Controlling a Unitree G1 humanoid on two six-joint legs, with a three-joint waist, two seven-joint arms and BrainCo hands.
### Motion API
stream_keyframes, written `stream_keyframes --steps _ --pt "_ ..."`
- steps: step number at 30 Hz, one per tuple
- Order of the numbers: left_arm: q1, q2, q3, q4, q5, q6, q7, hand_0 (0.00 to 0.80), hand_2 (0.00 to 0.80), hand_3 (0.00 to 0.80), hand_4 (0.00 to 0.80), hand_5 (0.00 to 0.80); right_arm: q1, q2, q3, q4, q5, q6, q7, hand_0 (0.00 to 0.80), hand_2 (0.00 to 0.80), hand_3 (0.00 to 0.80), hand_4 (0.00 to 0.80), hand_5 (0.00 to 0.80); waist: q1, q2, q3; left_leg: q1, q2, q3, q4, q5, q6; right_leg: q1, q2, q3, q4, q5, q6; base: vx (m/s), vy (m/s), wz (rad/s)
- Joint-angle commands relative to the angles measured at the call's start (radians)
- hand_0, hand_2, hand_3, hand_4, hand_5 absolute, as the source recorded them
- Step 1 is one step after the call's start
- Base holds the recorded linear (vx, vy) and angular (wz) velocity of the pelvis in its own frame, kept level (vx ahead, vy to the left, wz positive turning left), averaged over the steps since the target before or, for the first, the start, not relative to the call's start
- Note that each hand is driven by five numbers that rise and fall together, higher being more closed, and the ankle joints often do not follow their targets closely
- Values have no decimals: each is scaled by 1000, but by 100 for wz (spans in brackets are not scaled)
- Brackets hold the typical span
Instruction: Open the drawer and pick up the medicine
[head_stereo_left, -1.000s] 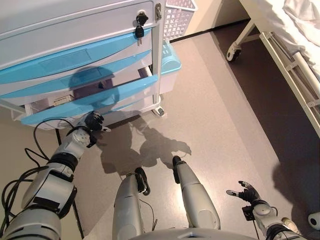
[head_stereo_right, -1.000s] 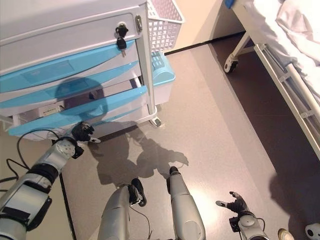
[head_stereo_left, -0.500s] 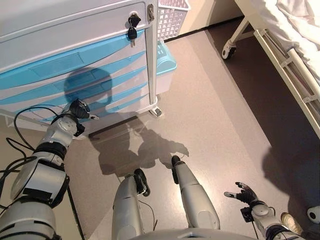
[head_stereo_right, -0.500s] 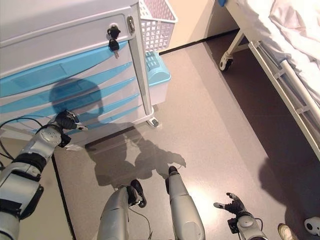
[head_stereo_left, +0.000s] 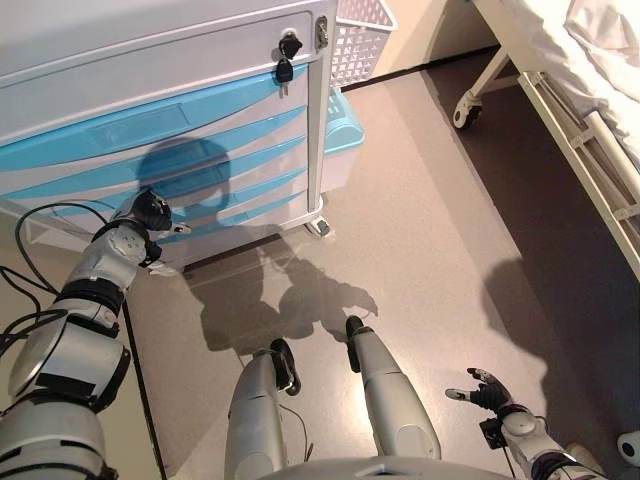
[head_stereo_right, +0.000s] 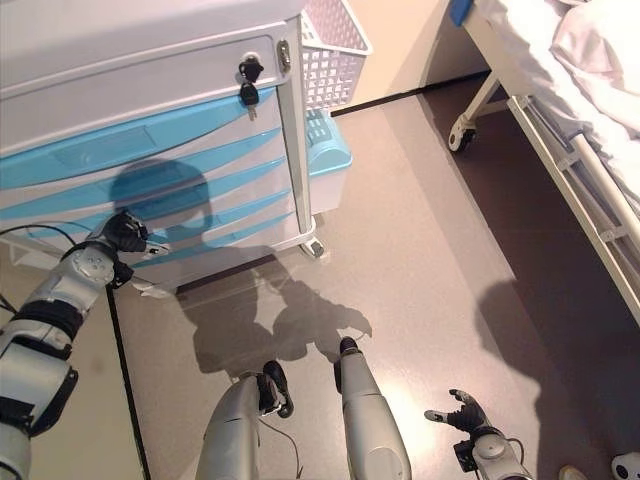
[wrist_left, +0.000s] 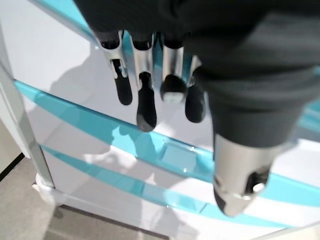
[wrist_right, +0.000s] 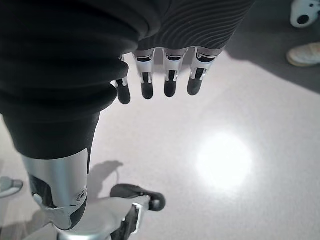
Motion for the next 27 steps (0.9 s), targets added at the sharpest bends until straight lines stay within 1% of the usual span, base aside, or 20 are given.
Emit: stream_keyframes --steps 1,2,3,4,7,8,9,10,11,14,15,16,17,18,19,21,23,25,26,27 --pt "-120 60 41 -90 -90 -59 39 0 0 0 0 0 55 -60 -4 30 -17 14 -6 0 0 0 0 0 -7 37 -69 123 -82 -17 -181 25 28 79 -10 -39 -191 118 -25 30 -158 43" --pt "-89 51 57 -132 -119 -67 36 0 0 0 0 0 60 -57 -10 35 -21 14 -8 0 0 0 0 0 0 39 -68 135 -87 -36 -211 45 19 100 -17 -61 -212 122 -26 -52 -179 41" --pt "-88 51 58 -132 -118 -67 36 0 0 0 0 0 60 -58 -9 35 -21 14 -8 0 0 0 0 0 -1 39 -68 136 -88 -37 -212 46 19 102 -18 -62 -213 122 -26 9 -191 50" --pt "-53 45 69 -206 -159 -77 29 0 0 0 0 0 63 -54 -19 30 -23 16 -10 0 0 0 0 0 10 40 -61 145 -98 -70 -241 72 8 131 -27 -93 -235 128 -30 -11 -198 56" --pt "28 39 91 -327 -235 -94 23 0 0 0 0 0 70 -50 -32 23 -27 15 -16 0 0 0 0 0 26 45 -50 175 -114 -139 -295 119 -7 182 -39 -161 -263 126 -40 -2 -210 86" --pt "28 39 91 -327 -235 -94 23 0 0 0 0 0 70 -50 -32 23 -27 15 -16 0 0 0 0 0 26 45 -50 175 -114 -139 -295 119 -7 182 -39 -161 -263 126 -40 -1 -127 84" --pt "53 38 99 -360 -258 -101 16 0 0 0 0 0 72 -50 -36 21 -30 15 -19 0 0 0 0 0 32 48 -45 189 -118 -158 -312 133 -13 203 -42 -181 -270 123 -44 -3 -215 60" --pt "140 37 129 -460 -324 -119 -6 0 0 0 0 0 79 -46 -52 19 -34 16 -25 0 0 0 0 0 46 53 -39 222 -125 -205 -353 164 -25 253 -49 -228 -292 122 -50 8 -275 43" --pt "175 39 133 -493 -341 -122 -20 0 0 0 0 0 84 -44 -60 19 -35 17 -25 0 0 0 0 0 52 54 -40 240 -128 -224 -372 176 -31 281 -51 -244 -310 122 -51 14 -271 58" --pt "314 23 177 -584 -423 -131 -67 0 0 0 0 0 97 -44 -81 39 -45 21 -27 0 0 0 0 0 64 63 -58 314 -131 -273 -462 222 -47 369 -51 -297 -373 129 -51 41 -146 72" --pt "313 23 177 -584 -423 -131 -67 0 0 0 0 0 97 -44 -82 39 -45 21 -27 0 0 0 0 0 63 63 -61 311 -131 -274 -465 225 -47 367 -51 -298 -377 133 -51 51 -123 44" --pt "407 16 204 -618 -442 -129 -91 0 0 0 0 0 107 -45 -91 30 -56 23 -24 0 0 0 0 0 67 68 -80 360 -132 -297 -516 253 -57 419 -48 -327 -417 139 -49 53 -122 39" --pt "453 -11 224 -617 -475 -127 -102 0 0 0 0 0 112 -43 -93 34 -65 24 -24 0 0 0 0 0 71 70 -89 386 -128 -306 -544 266 -62 451 -46 -339 -442 141 -48 53 -122 37" --pt "453 -11 224 -618 -475 -127 -102 0 0 0 0 0 112 -43 -92 34 -65 24 -24 0 0 0 0 0 69 71 -91 385 -128 -307 -546 269 -62 450 -46 -340 -445 144 -48 59 -94 33" --pt "517 -29 240 -615 -476 -121 -124 0 0 0 0 0 117 -40 -99 48 -75 30 -21 0 0 0 0 0 74 72 -114 421 -124 -320 -582 284 -65 496 -43 -358 -484 148 -47 63 -69 30" --pt "593 -88 276 -593 -508 -107 -136 0 0 0 0 0 115 -34 -96 61 -87 34 -17 0 0 0 0 0 78 73 -134 470 -118 -325 -622 298 -67 549 -34 -368 -528 158 -47 71 -69 28" --pt "660 -150 307 -562 -506 -100 -140 0 0 0 0 0 110 -24 -97 66 -85 36 -15 0 0 0 0 0 82 71 -159 502 -113 -319 -649 303 -68 584 -27 -369 -558 161 -46 49 -33 13" --pt "729 -234 329 -510 -495 -89 -140 0 0 0 0 0 100 -8 -104 66 -65 37 -7 0 0 0 0 0 87 67 -184 540 -105 -311 -679 310 -70 624 -19 -365 -592 169 -44 40 -10 -1" --pt "729 -235 330 -510 -494 -89 -140 0 0 0 0 0 101 -9 -104 66 -64 37 -7 0 0 0 0 0 88 68 -183 543 -105 -311 -680 310 -70 626 -18 -365 -593 169 -44 61 11 -9" --pt "777 -286 364 -458 -483 -81 -143 0 0 0 0 0 108 2 -119 59 -36 33 4 0 0 0 0 0 91 65 -204 576 -100 -299 -702 309 -71 657 -15 -364 -614 170 -42 51 25 -4"
